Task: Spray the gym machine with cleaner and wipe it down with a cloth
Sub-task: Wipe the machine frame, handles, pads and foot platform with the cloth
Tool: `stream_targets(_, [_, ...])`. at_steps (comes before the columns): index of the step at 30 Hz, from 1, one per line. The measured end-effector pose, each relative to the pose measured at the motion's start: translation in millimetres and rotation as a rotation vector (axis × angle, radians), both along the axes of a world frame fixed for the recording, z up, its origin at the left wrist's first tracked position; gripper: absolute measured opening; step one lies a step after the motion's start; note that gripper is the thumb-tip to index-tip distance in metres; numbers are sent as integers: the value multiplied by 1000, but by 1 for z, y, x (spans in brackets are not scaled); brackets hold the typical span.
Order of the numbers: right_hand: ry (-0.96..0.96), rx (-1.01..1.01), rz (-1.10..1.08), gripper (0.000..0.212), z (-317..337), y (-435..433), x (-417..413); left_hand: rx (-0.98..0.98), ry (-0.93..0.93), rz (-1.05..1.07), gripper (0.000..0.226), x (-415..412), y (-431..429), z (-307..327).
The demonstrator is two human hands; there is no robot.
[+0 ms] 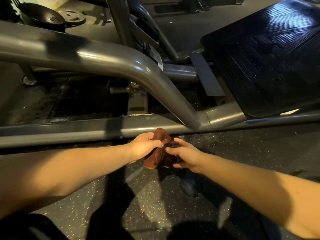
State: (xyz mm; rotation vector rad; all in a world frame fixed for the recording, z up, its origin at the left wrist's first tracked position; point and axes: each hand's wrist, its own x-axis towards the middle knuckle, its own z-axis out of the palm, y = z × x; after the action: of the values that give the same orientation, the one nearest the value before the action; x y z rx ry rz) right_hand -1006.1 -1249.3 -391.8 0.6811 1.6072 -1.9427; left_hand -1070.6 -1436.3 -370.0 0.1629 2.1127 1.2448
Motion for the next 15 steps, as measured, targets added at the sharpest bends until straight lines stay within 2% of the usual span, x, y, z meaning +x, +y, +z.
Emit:
stream_targets(4, [65, -33, 129, 49, 7, -1, -2, 59, -44, -31, 25, -5, -7, 4])
stream_targets(7, [96, 48, 81, 29, 7, -5, -5, 66, -56, 15, 46, -12, -15, 2])
stream_targets(11, [121, -45, -2, 14, -2, -14, -15, 2, 2, 72, 19, -25, -25, -9])
stream_targets(15, [120, -93, -126, 28, -5, -25, -35, -56, 88, 132, 18, -38, -29, -14])
